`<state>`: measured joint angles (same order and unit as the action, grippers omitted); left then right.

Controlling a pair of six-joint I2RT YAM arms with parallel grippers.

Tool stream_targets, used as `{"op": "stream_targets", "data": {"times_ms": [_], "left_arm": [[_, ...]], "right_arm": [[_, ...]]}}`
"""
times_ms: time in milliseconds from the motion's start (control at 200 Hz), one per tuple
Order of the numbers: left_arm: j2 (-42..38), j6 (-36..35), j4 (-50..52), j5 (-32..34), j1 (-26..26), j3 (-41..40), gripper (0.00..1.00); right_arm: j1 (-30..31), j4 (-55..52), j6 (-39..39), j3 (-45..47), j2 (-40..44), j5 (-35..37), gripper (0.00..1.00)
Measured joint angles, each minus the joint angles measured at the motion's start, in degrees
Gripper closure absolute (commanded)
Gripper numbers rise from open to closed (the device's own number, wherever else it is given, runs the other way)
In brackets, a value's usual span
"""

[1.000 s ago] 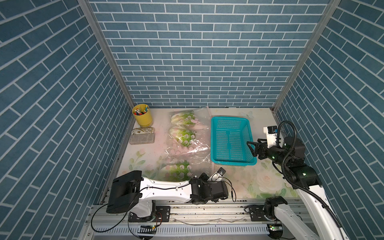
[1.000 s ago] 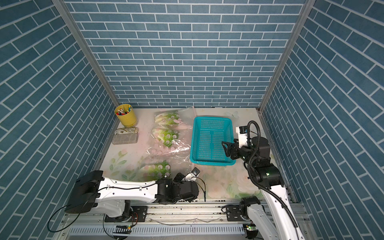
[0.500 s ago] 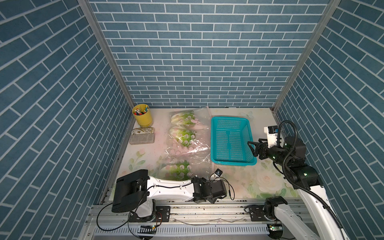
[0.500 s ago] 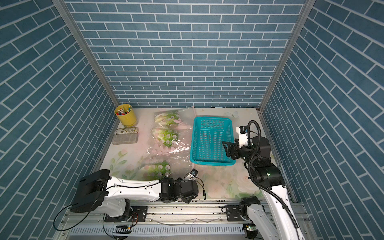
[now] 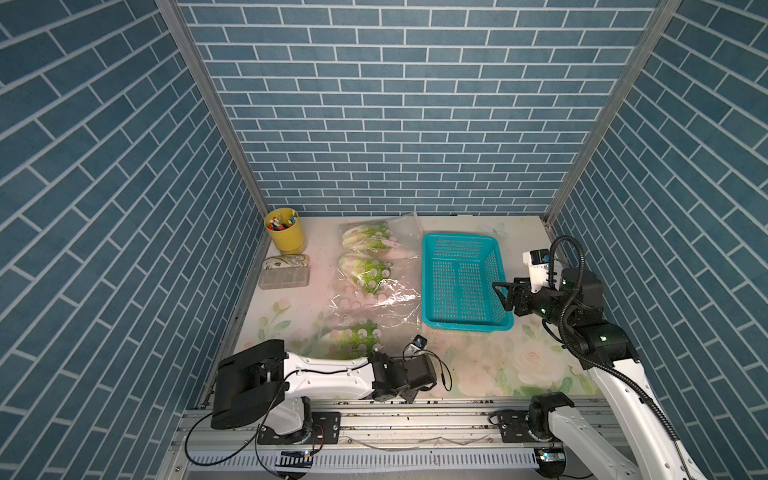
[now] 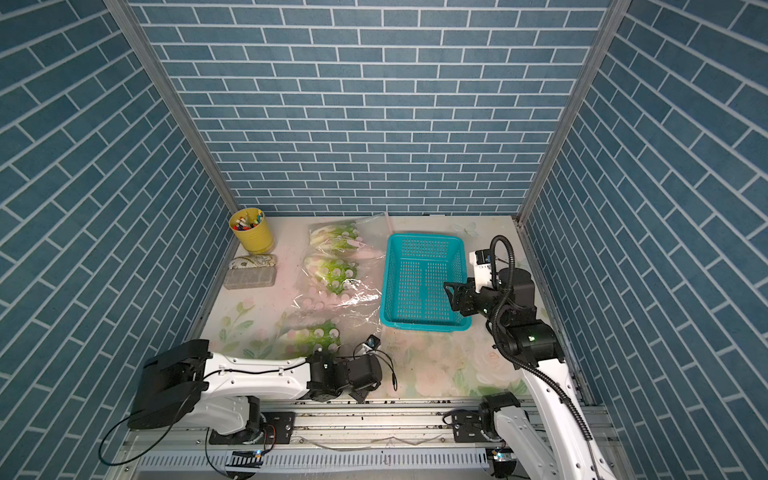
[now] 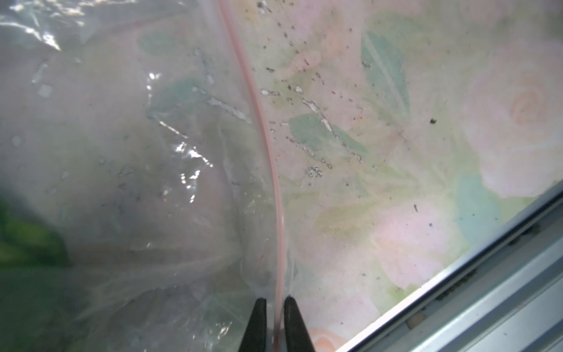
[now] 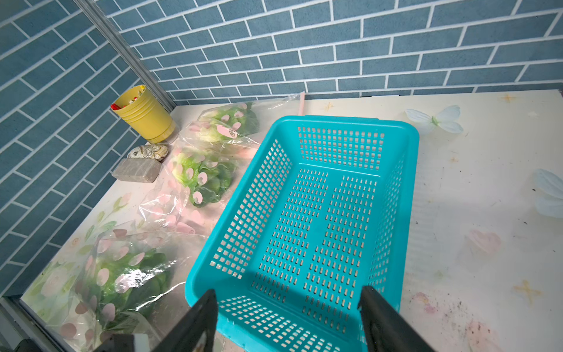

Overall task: Open the zip-top bag and take out the chinese cabbages
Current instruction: Adjust the zipper food storage bag at the center of the board.

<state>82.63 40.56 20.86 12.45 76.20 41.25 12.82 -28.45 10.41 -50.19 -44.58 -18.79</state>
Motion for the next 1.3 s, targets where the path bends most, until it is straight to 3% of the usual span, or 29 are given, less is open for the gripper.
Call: {"op": "stream_targets", "data": {"times_ms": [300,470,595,785,935,1300], "left_arm": [[-22.73,-0.04,6.03,4.74,-2.32,-5.09,1.0],[-36.89,-0.07,14.12,8.11,-2.8,-5.4,1.0],[-43.25,-0.31,20.94,8.61,-2.95,-4.55,1.0],[-43.17,-1.44,28.63,8.22,-3.06,-0.22,1.0],[-41.75,-2.54,30.12,7.89,-3.1,1.2,1.0],[-43.58,-5.29,31.15,7.74,-3.13,1.38,1.0]], "right_arm": [[6.47,6.69,-5.49,0.2,-6.34,-1.73,0.27],[16.2,13.77,-14.95,0.31,-15.76,-1.64,0.25],[23.91,13.77,-26.38,-2.93,-25.07,-5.14,0.22],[28.74,7.93,-42.45,-16.11,-34.67,-15.65,0.22],[31.63,1.01,-52.63,-26.88,-40.11,-19.74,0.23],[38.86,-7.39,-62.97,-29.16,-48.26,-21.42,0.29]]}}
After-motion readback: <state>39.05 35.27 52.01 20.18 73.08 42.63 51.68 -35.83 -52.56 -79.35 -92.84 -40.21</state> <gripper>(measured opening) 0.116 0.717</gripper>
